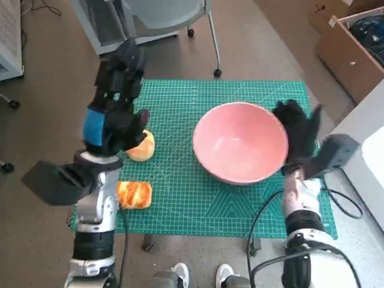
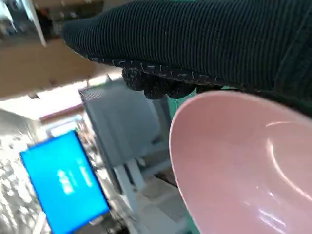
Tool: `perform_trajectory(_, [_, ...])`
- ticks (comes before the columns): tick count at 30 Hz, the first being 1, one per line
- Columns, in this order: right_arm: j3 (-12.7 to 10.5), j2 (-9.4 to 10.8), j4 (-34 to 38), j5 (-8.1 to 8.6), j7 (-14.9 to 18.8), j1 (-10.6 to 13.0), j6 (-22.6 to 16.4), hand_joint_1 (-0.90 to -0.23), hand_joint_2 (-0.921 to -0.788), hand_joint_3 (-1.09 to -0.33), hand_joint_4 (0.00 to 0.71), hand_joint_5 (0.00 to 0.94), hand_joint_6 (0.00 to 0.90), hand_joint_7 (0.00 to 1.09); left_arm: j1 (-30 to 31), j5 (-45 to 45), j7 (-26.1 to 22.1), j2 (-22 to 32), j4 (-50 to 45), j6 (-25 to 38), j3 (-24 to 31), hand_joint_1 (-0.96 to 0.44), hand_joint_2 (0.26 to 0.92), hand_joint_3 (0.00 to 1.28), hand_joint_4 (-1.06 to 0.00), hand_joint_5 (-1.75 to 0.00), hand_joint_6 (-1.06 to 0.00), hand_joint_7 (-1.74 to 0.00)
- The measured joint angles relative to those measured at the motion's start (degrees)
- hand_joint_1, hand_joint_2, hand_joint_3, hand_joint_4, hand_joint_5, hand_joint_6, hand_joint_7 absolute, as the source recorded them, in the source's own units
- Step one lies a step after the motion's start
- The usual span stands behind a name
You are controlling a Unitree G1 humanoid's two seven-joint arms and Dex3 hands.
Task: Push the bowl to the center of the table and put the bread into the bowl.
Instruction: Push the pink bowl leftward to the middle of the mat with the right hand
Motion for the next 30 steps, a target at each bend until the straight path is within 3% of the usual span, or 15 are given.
perform_trajectory(7, [0.46,1.70,0.00,-0.61,0.02,-1.07,0.48,-0.583,-0.921,-0.848,0.194,0.015,0.158,0.25,1.91,0.30,0.99,0.40,-1.52,0.14,0.25,-0.55,0.915,0.26,0.00,-0.19,0.00,-0.51])
perform_trajectory(15, [1.60,3.71,-0.05,-1.42,0.07,-2.95,1.11,-0.548,-0.921,-0.912,0.184,0.006,0.139,0.26,2.69,0.68,2.05,0.88,-1.76,0.13,0.63,-0.57,0.921,0.24,-0.01,-0.19,0.00,-0.49])
perform_trajectory(20, [2.91,4.68,-0.13,-2.78,0.18,-3.52,1.30,-0.540,-0.921,-0.934,0.184,0.004,0.129,0.26,3.30,1.59,2.76,1.00,-1.76,0.13,0.75,-0.58,0.921,0.24,-0.02,-0.18,0.00,-0.49])
perform_trajectory(30, [3.77,4.09,-0.29,-3.39,1.41,-3.55,1.34,-0.523,-0.921,-0.933,0.197,0.008,0.123,0.27,3.69,2.32,3.30,0.99,-1.74,-0.36,0.97,-0.59,0.921,0.23,-0.02,-0.15,0.00,-0.44])
